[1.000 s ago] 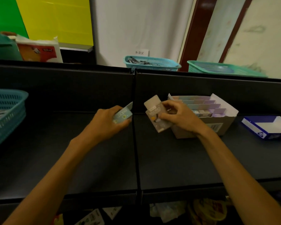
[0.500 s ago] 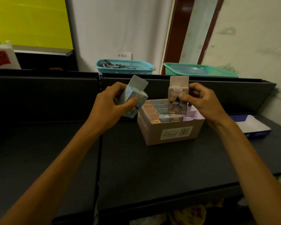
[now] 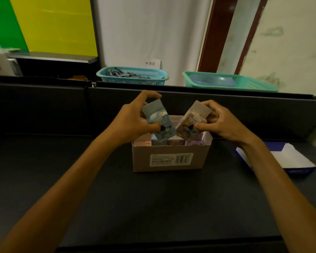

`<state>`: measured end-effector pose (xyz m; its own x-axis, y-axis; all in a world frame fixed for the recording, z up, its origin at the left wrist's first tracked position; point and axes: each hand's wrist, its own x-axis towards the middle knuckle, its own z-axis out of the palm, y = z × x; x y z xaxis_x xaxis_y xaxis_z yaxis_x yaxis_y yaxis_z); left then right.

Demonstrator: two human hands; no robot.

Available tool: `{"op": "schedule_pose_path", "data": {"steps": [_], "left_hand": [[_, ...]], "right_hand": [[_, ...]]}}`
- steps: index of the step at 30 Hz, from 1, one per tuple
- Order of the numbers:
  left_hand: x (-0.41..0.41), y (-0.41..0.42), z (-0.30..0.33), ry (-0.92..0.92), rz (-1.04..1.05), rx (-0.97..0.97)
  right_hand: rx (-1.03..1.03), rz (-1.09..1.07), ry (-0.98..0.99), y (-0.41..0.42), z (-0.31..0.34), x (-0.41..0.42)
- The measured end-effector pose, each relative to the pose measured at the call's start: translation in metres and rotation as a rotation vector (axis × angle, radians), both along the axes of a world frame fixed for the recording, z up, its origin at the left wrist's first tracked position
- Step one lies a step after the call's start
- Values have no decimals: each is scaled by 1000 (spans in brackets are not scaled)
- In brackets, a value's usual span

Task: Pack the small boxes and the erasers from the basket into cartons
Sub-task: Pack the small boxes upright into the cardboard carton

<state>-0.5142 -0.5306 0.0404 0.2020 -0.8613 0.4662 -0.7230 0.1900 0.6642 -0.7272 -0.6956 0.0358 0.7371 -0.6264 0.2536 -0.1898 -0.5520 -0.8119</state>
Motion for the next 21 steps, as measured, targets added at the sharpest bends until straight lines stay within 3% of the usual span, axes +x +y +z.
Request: {"op": "schedule_pose_path", "data": {"steps": [6, 12, 21], "left_hand": [[-2, -16, -8, -75, 18, 170], [2, -24, -16, -219, 5, 316], [3, -28, -13, -364, 27, 381]], "right_hand": [[-3, 60, -22, -19, -6, -4], [-81, 117, 118, -23, -9, 3], [-234, 146, 241, -11, 0, 15]]}}
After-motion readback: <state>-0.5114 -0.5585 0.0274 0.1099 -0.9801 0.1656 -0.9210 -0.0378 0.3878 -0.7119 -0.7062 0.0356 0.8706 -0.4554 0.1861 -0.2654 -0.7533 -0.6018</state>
